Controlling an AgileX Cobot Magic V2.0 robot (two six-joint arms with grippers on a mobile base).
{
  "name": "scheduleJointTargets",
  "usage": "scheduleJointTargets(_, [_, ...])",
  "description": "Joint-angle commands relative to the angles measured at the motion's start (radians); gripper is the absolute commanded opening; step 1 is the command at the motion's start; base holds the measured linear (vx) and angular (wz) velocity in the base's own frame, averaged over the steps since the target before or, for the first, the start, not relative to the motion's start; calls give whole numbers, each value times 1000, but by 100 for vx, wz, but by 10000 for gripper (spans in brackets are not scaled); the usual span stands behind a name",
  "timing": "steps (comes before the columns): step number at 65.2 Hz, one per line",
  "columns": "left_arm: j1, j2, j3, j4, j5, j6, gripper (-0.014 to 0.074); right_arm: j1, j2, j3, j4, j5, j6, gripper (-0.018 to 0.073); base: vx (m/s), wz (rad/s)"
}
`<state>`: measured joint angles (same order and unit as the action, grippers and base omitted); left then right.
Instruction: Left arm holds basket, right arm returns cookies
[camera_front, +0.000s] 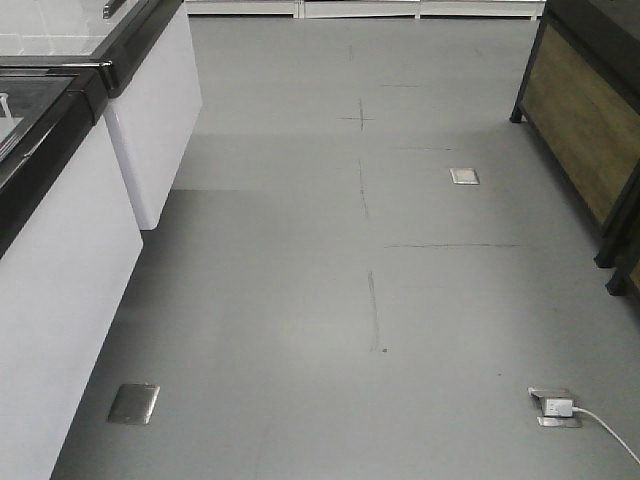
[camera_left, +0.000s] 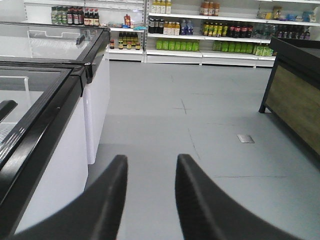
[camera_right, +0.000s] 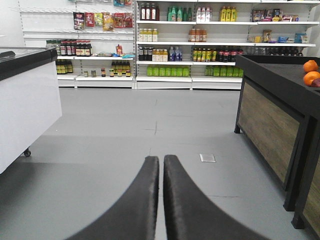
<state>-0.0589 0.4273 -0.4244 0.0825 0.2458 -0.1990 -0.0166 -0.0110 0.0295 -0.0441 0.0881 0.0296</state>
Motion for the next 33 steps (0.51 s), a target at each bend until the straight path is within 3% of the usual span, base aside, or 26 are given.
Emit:
scheduleJointTargets(1, [1,15,-32,-4,-70,-4,358,-4,-13,17,-7,-74,1,-6,0,0])
scheduleJointTargets(12, [1,15,-32,-4,-73,-4,436,-4,-13,17,-7,-74,1,-6,0,0])
scheduleJointTargets(25, [1,15,-32,-4,-67,-7,433,-4,-13,17,-7,-73,1,-6,0,0])
scheduleJointTargets(33, [1,27,-41,-4,11,-39,433,-4,-13,17,-7,-73,1,-6,0,0])
